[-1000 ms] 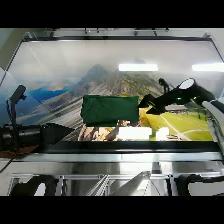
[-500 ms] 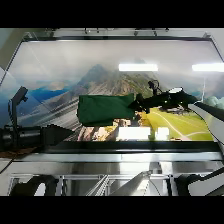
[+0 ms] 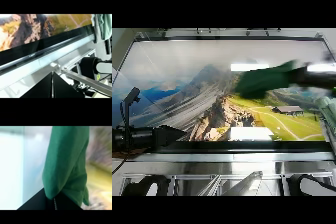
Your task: Fold the shirts.
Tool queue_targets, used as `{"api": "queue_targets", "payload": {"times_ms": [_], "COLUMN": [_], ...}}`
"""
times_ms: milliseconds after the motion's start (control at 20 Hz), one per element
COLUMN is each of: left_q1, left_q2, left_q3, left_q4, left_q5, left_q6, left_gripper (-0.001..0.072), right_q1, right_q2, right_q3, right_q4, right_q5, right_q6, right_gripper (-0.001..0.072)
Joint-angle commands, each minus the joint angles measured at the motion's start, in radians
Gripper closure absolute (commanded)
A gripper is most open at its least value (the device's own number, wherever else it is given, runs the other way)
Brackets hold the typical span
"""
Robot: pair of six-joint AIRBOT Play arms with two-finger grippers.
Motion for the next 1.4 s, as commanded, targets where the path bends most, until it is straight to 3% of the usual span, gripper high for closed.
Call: {"api": "queue_targets", "payload": {"times_ms": [0, 150, 200, 300, 400, 600, 650, 700, 750, 950, 1050, 1100, 1150, 1350], "left_q1": [0.001, 0.001, 0.001, 0.001, 0.001, 0.001, 0.0, 0.001, 0.001, 0.001, 0.001, 0.001, 0.001, 0.001], "left_q2": [0.001, 0.001, 0.0, -0.003, -0.003, -0.049, -0.071, -0.091, -0.115, -0.169, -0.168, -0.168, -0.167, -0.126], "left_q3": [0.0, 0.0, 0.0, 0.0, 0.0, 0.0, 0.0, 0.0, 0.0, 0.0, 0.005, 0.013, 0.023, 0.037], "left_q4": [0.004, 0.004, 0.005, 0.005, 0.004, 0.003, 0.001, 0.001, 0.001, 0.001, 0.002, 0.005, 0.005, 0.013], "left_q5": [-0.014, -0.02, -0.027, -0.043, -0.039, -0.046, -0.037, -0.034, -0.031, -0.023, -0.033, -0.031, -0.029, -0.033], "left_q6": [0.027, 0.063, 0.072, 0.074, 0.074, 0.074, 0.073, 0.073, 0.073, 0.075, 0.101, 0.117, 0.121, 0.148], "left_gripper": [0.0683, 0.0683, 0.0683, 0.0683, 0.0683, 0.0683, 0.0683, 0.0683, 0.0683, 0.0684, 0.0684, 0.0683, 0.0684, 0.0684], "right_q1": [-0.443, -0.765, -0.804, -0.809, -0.809, -0.809, -0.809, -0.809, -0.808, -0.805, -0.753, -0.706, -0.642, -0.365], "right_q2": [0.295, 0.398, 0.389, 0.342, 0.286, 0.213, 0.198, 0.189, 0.187, 0.189, 0.189, 0.19, 0.191, 0.27], "right_q3": [0.002, 0.001, -0.006, -0.034, -0.045, -0.045, -0.045, -0.045, -0.045, -0.045, -0.046, -0.046, -0.048, -0.129], "right_q4": [-0.333, -0.726, -0.871, -1.066, -1.145, -1.133, -1.134, -1.132, -1.118, -0.967, -0.804, -0.726, -0.644, -0.42], "right_q5": [0.033, 0.124, 0.148, 0.175, 0.174, 0.129, 0.141, 0.156, 0.163, 0.167, 0.179, 0.194, 0.217, 0.239], "right_q6": [0.256, 0.397, 0.463, 0.481, 0.482, 0.458, 0.457, 0.458, 0.458, 0.444, 0.399, 0.358, 0.315, 0.227], "right_gripper": [0.0686, 0.0686, 0.0686, 0.0686, 0.0686, 0.0663, 0.043, 0.0106, 0.0004, 0.0008, 0.0061, 0.0411, 0.067, 0.0686]}}
